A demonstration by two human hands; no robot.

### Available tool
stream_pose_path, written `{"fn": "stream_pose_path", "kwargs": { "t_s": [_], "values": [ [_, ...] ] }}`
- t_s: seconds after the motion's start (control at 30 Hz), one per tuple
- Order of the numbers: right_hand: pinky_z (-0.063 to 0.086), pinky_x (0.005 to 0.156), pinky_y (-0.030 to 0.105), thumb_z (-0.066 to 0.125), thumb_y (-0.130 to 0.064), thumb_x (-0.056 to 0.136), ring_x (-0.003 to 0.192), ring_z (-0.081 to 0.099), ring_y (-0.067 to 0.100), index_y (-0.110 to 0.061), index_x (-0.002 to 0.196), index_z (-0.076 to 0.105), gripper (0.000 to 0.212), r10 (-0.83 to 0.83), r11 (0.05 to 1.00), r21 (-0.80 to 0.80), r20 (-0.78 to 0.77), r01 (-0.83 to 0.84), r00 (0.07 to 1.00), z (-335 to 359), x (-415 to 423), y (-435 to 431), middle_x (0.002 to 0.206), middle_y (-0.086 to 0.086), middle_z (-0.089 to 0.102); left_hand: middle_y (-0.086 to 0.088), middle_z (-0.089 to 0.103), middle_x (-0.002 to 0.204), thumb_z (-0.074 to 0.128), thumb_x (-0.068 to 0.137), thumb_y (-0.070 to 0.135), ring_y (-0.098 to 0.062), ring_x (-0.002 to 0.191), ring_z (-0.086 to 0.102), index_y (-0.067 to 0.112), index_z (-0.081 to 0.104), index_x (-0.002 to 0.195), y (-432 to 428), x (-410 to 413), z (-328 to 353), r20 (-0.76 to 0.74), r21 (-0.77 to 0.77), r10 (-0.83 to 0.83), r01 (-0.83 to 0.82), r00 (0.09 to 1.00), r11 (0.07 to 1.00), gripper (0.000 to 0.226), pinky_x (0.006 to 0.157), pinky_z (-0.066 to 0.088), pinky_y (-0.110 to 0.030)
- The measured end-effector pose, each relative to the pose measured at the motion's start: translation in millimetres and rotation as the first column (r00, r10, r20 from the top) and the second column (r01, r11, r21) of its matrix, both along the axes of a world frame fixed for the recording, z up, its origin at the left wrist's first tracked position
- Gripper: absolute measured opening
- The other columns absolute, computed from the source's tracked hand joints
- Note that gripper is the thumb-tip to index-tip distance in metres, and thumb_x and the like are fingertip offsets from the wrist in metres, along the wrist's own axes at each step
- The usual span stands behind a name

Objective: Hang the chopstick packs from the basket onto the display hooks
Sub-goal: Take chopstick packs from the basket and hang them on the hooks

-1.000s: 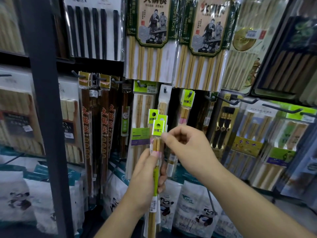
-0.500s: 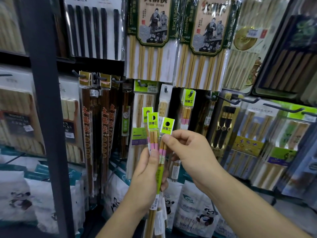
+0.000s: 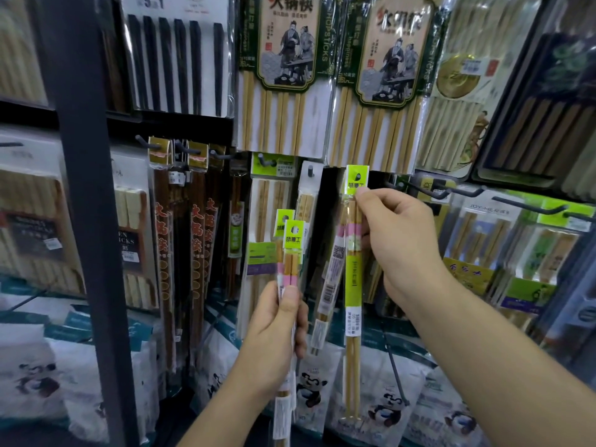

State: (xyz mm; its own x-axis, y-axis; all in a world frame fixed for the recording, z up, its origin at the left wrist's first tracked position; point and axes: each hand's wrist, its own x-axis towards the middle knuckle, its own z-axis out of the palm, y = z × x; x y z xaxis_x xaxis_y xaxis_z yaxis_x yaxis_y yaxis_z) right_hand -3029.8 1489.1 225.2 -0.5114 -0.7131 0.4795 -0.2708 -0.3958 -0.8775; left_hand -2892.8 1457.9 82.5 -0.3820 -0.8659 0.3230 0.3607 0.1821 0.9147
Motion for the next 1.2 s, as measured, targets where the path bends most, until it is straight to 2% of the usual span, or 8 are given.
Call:
{"fn": "stream_pose_path", "kwargs": {
  "t_s": [0.2,0.53,0.63,0.73,0.83,0.9,1.03,1.2],
  "values": [
    [0.048,0.051,0.02,0.063,-0.023,0.1,0.054,0.056,0.01,-0.018,0.065,0.071,0.035,-0.021,1.0,-0.001,0.02,0.021,1.0,-3,-2,-4,0.059,-0.001,0.059,0.004,0.057,0.075,0.049,0.093,0.051,-0.011,0.06,0.05,0.02,0.056,0.086,1,1,2,-0.012,-0.003,-0.004,0.004,1.0,1.0,0.033,0.053,0.046,-0.024],
    [0.046,0.05,0.012,0.063,-0.023,0.099,0.053,0.06,0.007,-0.009,0.074,0.073,0.031,-0.059,0.998,0.025,-0.038,0.06,0.998,-7,-7,-10,0.068,0.01,0.068,0.005,0.057,0.074,0.051,0.092,0.053,-0.011,0.06,0.051,0.022,0.057,0.085,1,0,2,-0.004,-0.005,-0.004,0.004,1.0,1.0,0.033,0.052,0.046,-0.024],
    [0.047,0.054,0.013,0.063,-0.029,0.099,0.058,0.062,0.003,-0.016,0.079,0.074,0.026,-0.116,0.992,0.036,-0.1,0.12,0.988,-13,-10,-11,0.071,-0.001,0.073,0.004,0.058,0.075,0.053,0.093,0.053,-0.011,0.061,0.051,0.025,0.059,0.084,0,1,2,-0.007,-0.015,-0.008,0.008,1.0,1.0,0.03,0.052,0.046,-0.025],
    [0.042,0.051,0.009,0.067,-0.032,0.097,0.055,0.053,-0.004,-0.02,0.083,0.065,0.018,-0.192,0.981,0.011,-0.15,0.196,0.97,-22,-12,-9,0.059,-0.021,0.06,0.002,0.058,0.074,0.055,0.095,0.051,-0.013,0.06,0.051,0.028,0.06,0.083,-1,2,1,-0.006,-0.034,-0.013,0.013,1.0,0.999,0.026,0.053,0.047,-0.028],
    [0.041,0.051,0.009,0.068,-0.031,0.095,0.054,0.049,-0.004,-0.018,0.082,0.061,0.019,-0.203,0.977,0.022,-0.203,0.212,0.958,-33,-7,-4,0.058,-0.021,0.055,0.002,0.058,0.072,0.059,0.091,0.052,-0.012,0.059,0.052,0.028,0.061,0.083,-1,2,2,-0.025,-0.024,-0.032,0.032,0.999,0.999,0.026,0.05,0.046,-0.027],
    [0.043,0.053,0.01,0.069,-0.031,0.094,0.056,0.051,-0.002,-0.02,0.08,0.063,0.019,-0.162,0.984,0.034,-0.231,0.175,0.959,-40,-1,2,0.064,-0.014,0.06,0.002,0.058,0.07,0.061,0.088,0.052,-0.012,0.057,0.052,0.024,0.061,0.088,0,1,3,-0.037,-0.021,-0.048,0.047,0.998,0.999,0.028,0.048,0.045,-0.026],
    [0.049,0.061,0.013,0.074,-0.034,0.09,0.064,0.057,-0.002,-0.021,0.082,0.069,0.016,0.089,0.988,0.143,-0.269,-0.052,0.959,-53,14,10,0.075,-0.006,0.067,0.0,0.056,0.067,0.06,0.092,0.045,-0.012,0.053,0.049,0.006,0.055,0.109,3,0,5,-0.064,-0.031,-0.079,0.078,0.995,0.996,0.043,0.043,0.042,-0.025],
    [0.05,0.061,0.014,0.077,-0.027,0.089,0.063,0.058,0.002,-0.018,0.083,0.07,0.013,0.152,0.973,0.201,-0.207,-0.11,0.967,-57,20,8,0.068,-0.007,0.065,0.001,0.056,0.067,0.057,0.093,0.051,-0.012,0.053,0.051,0.02,0.063,0.108,7,-1,5,-0.056,-0.002,-0.108,0.108,0.993,0.994,0.035,0.041,0.04,-0.025]
  ]
}}
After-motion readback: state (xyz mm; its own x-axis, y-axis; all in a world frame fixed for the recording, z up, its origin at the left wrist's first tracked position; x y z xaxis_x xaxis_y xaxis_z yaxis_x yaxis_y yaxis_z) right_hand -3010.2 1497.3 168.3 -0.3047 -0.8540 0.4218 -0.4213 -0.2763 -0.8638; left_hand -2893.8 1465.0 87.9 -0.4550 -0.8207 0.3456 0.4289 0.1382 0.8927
